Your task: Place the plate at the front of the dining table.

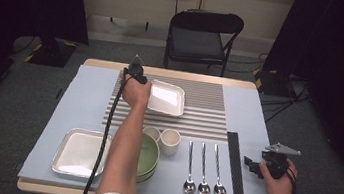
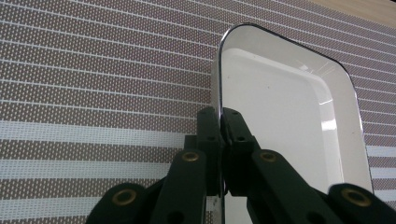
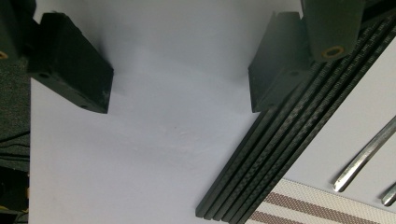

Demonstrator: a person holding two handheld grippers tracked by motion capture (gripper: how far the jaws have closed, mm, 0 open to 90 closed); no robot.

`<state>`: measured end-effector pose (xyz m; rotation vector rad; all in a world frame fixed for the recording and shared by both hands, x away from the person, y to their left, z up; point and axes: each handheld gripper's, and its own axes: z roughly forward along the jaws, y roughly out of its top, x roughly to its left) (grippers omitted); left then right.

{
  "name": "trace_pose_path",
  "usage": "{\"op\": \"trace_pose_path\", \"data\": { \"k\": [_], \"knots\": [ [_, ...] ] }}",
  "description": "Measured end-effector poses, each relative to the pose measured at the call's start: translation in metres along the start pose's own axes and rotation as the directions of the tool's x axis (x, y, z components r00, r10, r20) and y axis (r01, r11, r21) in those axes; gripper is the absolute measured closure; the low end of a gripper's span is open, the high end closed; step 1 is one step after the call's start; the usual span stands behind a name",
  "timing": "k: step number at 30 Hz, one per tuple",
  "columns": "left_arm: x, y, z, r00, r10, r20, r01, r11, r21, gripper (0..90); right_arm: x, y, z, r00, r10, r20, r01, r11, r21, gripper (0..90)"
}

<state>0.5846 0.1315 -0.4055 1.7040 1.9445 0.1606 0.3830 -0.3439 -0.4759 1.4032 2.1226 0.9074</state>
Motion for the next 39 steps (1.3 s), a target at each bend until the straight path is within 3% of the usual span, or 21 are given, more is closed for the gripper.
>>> {"op": "trace_pose_path", "data": {
  "k": [39],
  "knots": [
    [0.0, -0.001, 0.012, 0.9998, 0.014, -0.016, -0.013, 0.9988, 0.048, 87.8, 0.0, 0.0, 0.0, 1.0, 0.0, 0.001, 0.0, 1.0, 0.0, 21.0]
  ]
}}
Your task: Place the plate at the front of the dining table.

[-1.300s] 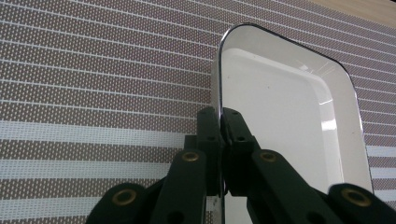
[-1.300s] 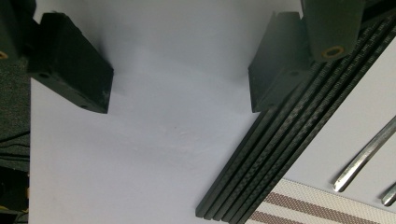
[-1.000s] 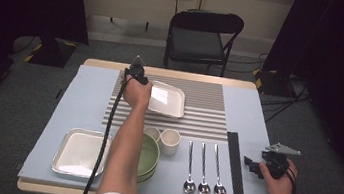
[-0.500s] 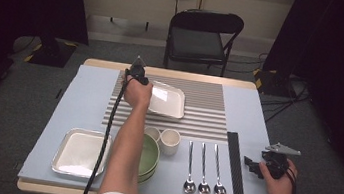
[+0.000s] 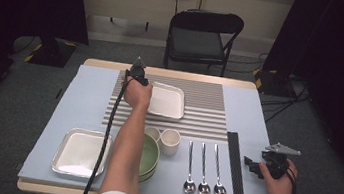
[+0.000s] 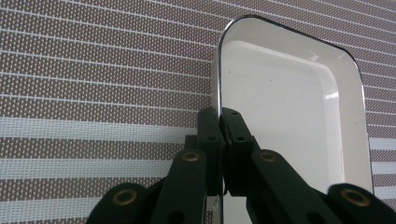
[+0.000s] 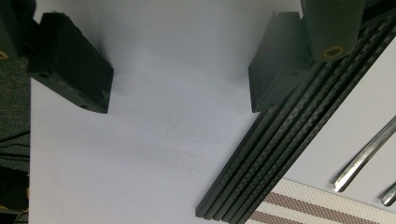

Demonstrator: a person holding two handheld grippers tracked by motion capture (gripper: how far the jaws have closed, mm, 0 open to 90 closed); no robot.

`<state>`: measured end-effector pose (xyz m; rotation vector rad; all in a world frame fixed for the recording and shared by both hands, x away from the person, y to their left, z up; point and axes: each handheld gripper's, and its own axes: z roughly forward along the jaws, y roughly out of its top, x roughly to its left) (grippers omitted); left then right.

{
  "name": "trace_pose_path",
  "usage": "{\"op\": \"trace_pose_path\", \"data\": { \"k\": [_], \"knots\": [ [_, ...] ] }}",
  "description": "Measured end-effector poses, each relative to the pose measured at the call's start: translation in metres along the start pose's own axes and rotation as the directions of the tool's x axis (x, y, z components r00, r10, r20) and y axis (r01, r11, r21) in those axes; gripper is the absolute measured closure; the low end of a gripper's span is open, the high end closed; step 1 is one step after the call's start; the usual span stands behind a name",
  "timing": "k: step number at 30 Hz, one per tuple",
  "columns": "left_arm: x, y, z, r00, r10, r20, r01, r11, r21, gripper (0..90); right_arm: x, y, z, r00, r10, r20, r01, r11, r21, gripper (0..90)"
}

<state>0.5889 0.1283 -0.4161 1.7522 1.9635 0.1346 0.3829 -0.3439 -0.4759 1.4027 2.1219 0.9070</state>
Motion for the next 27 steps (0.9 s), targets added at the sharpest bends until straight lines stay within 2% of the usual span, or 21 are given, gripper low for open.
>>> {"op": "trace_pose_path", "data": {
  "k": [3, 5, 7, 8, 11, 16, 19, 20, 27],
  "knots": [
    [0.0005, 0.0, 0.0001, 0.9999, 0.009, -0.005, -0.009, 0.9999, 0.008, 87.9, 0.0, 0.0, 0.0, 1.0, 0.0, 0.0, 0.0, 1.0, 0.0, 21.0],
    [0.0006, -0.0001, 0.0007, 1.0, 0.0, -0.002, 0.0, 1.0, 0.005, 88.0, 0.0, 0.0, 0.0, 1.0, 0.0, 0.002, 0.0, 1.0, 0.0, 21.0],
    [0.0018, -0.0001, 0.001, 0.9999, 0.012, -0.003, -0.012, 0.9998, 0.017, 88.0, 0.0, 0.0, -0.0001, 1.0, 0.0, 0.001, 0.0, 1.0, 0.0, 21.0],
    [0.001, -0.0003, 0.002, 1.0, -0.003, -0.003, 0.003, 0.9999, 0.012, 88.2, 0.0, 0.0, -0.0001, 1.0, 0.0, 0.001, 0.0, 1.0, 0.0, 21.0],
    [0.001, -0.0004, 0.0027, 1.0, -0.006, -0.006, 0.006, 0.9999, 0.014, 88.3, 0.0001, 0.0, -0.0001, 1.0, 0.0, 0.002, 0.0, 1.0, 0.0, 21.0],
    [0.0015, -0.0011, 0.0029, 0.9999, 0.009, -0.009, -0.009, 0.9997, 0.023, 88.4, -0.0001, 0.0, 0.0, 1.0, -0.001, 0.002, 0.001, 1.0, -0.001, 21.0],
    [0.0021, -0.002, 0.003, 0.9999, 0.007, -0.009, -0.006, 0.9996, 0.027, 88.5, 0.0, 0.0, -0.0001, 1.0, 0.0, 0.002, 0.0, 1.0, 0.0, 21.0],
    [0.0022, -0.0025, 0.0033, 0.9999, -0.007, -0.008, 0.007, 0.9997, 0.025, 88.4, 0.0001, 0.0, -0.0001, 1.0, 0.0, 0.002, 0.0, 1.0, 0.0, 21.0],
    [0.0066, -0.0039, 0.0055, 1.0, -0.008, -0.002, 0.008, 0.9993, 0.036, 88.7, 0.0, -0.0001, 0.0001, 1.0, -0.002, 0.001, 0.002, 1.0, -0.002, 21.0]
  ]
}}
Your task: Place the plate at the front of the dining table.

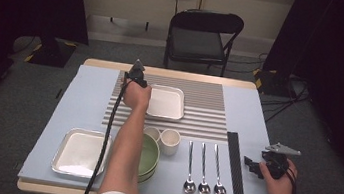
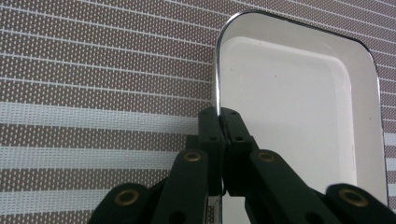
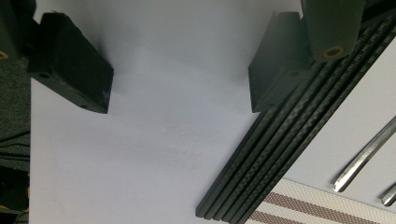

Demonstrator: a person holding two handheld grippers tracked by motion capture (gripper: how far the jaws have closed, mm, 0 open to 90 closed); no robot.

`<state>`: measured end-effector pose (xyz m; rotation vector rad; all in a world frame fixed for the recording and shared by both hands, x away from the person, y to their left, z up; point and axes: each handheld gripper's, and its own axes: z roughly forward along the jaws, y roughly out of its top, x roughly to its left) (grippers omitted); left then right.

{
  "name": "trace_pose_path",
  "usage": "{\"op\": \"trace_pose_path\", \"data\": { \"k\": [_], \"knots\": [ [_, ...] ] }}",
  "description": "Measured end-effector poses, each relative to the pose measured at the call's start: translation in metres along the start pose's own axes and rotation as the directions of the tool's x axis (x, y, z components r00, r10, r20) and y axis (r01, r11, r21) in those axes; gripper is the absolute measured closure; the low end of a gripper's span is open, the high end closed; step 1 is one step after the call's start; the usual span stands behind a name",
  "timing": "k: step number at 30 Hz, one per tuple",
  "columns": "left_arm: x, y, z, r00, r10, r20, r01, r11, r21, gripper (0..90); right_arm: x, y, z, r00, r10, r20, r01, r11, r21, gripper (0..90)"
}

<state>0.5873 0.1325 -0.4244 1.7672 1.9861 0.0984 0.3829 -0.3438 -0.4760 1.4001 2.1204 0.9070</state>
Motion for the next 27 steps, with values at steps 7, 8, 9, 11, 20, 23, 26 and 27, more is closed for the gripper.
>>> {"op": "trace_pose_path", "data": {
  "k": [7, 8, 9, 11, 20, 23, 26, 27],
  "knots": [
    [0.0005, 0.0004, 0.0001, 1.0, -0.006, 0.003, 0.006, 1.0, 0.005, 88.6, 0.0, 0.0, -0.0001, 1.0, 0.0, 0.001, 0.0, 1.0, 0.0, 21.0],
    [0.0007, 0.0004, -0.0001, 1.0, -0.003, 0.001, 0.003, 0.9999, 0.011, 88.6, 0.0, 0.0, -0.0001, 1.0, 0.0, 0.001, 0.0, 1.0, 0.0, 21.0],
    [0.0004, 0.0003, 0.0003, 1.0, -0.01, 0.0, 0.01, 0.9999, 0.008, 88.6, 0.0, 0.0, -0.0001, 1.0, 0.0, 0.001, 0.0, 1.0, 0.0, 21.0],
    [0.0004, 0.0004, 0.0004, 1.0, -0.009, 0.0, 0.009, 0.9999, 0.008, 88.6, 0.0, 0.0, -0.0001, 1.0, 0.0, 0.001, 0.0, 1.0, 0.0, 21.0],
    [0.0016, 0.0012, -0.0017, 0.9999, -0.017, 0.002, 0.017, 0.9999, 0.002, 87.6, 0.0, 0.0, -0.0002, 1.0, 0.001, 0.001, -0.001, 1.0, 0.001, 21.0],
    [0.0016, 0.0011, -0.0014, 1.0, -0.004, 0.002, 0.004, 0.9999, 0.013, 87.6, 0.0, 0.0, -0.0001, 1.0, 0.0, 0.002, 0.0, 1.0, 0.0, 21.0],
    [0.0008, 0.0008, -0.0005, 1.0, 0.0, -0.008, 0.0, 0.9999, 0.012, 87.3, -0.0001, 0.0, 0.0, 1.0, -0.002, 0.0, 0.002, 1.0, 0.0, 21.0],
    [0.001, 0.0009, -0.0008, 0.9999, 0.008, -0.011, -0.007, 0.9999, 0.015, 87.1, -0.0001, 0.0, -0.0001, 1.0, -0.002, -0.001, 0.002, 1.0, 0.0, 21.0]
  ]
}}
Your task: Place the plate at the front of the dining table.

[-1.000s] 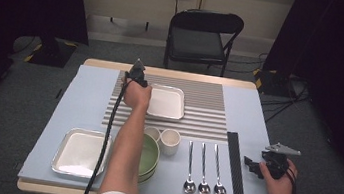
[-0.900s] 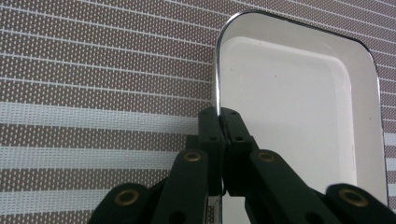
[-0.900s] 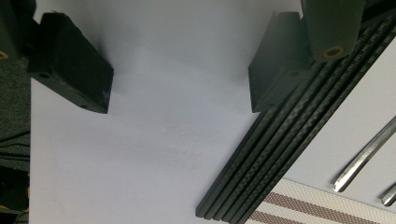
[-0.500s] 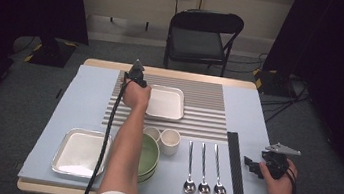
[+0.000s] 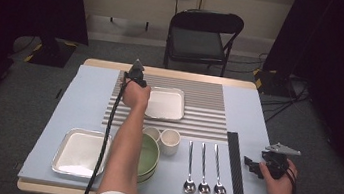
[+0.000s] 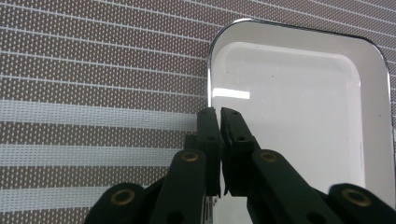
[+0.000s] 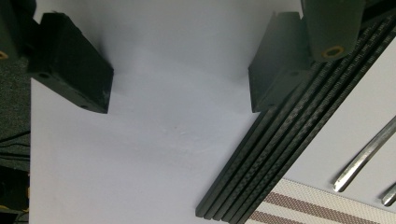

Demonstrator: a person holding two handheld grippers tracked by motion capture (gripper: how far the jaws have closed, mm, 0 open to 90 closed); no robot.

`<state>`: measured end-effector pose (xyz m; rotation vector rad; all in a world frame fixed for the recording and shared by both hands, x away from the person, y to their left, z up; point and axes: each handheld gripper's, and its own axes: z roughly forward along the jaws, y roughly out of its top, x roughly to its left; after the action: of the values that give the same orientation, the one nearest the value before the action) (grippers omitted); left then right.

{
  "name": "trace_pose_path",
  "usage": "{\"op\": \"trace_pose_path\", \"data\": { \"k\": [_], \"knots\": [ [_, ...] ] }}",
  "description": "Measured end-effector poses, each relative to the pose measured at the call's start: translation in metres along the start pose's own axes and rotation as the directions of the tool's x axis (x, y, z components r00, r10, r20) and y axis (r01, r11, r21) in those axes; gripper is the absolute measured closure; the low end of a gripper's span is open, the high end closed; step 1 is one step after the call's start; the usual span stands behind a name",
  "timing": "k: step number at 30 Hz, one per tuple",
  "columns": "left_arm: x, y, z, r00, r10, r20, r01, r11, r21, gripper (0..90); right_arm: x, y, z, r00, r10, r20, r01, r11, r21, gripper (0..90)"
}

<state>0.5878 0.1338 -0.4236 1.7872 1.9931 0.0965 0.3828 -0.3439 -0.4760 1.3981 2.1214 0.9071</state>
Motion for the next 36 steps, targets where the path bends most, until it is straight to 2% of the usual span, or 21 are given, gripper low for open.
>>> {"op": "trace_pose_path", "data": {
  "k": [11, 14, 18, 24, 27, 36],
  "knots": [
    [-0.0019, -0.0004, 0.0032, 0.9992, 0.022, -0.032, -0.021, 0.9996, 0.02, 87.2, 0.0, 0.0001, 0.0, 1.0, 0.002, 0.002, -0.002, 1.0, 0.001, 21.0],
    [-0.0019, -0.0002, 0.0043, 0.9991, 0.034, -0.027, -0.033, 0.999, 0.03, 88.1, 0.0, 0.0001, 0.0, 1.0, 0.002, 0.002, -0.002, 1.0, 0.001, 21.0],
    [-0.0034, 0.0002, 0.0054, 0.9992, 0.027, -0.028, -0.027, 0.9993, 0.027, 88.0, -0.0002, 0.0001, 0.0, 1.0, 0.003, -0.001, -0.003, 1.0, 0.001, 21.0],
    [-0.0037, 0.0012, 0.0053, 0.9983, 0.047, -0.033, -0.046, 0.998, 0.044, 88.1, 0.0, 0.0001, 0.0, 1.0, 0.003, 0.001, -0.003, 1.0, 0.0, 21.0],
    [-0.005, 0.0025, 0.0054, 0.9973, 0.052, -0.051, -0.051, 0.9982, 0.033, 88.5, 0.0, 0.0, -0.0001, 1.0, 0.002, 0.001, -0.002, 1.0, 0.0, 21.0],
    [-0.0046, 0.0033, 0.006, 0.9982, 0.044, -0.042, -0.043, 0.9987, 0.028, 88.7, -0.0001, 0.0001, 0.0, 1.0, 0.004, -0.003, -0.004, 1.0, 0.002, 21.0]
  ]
}}
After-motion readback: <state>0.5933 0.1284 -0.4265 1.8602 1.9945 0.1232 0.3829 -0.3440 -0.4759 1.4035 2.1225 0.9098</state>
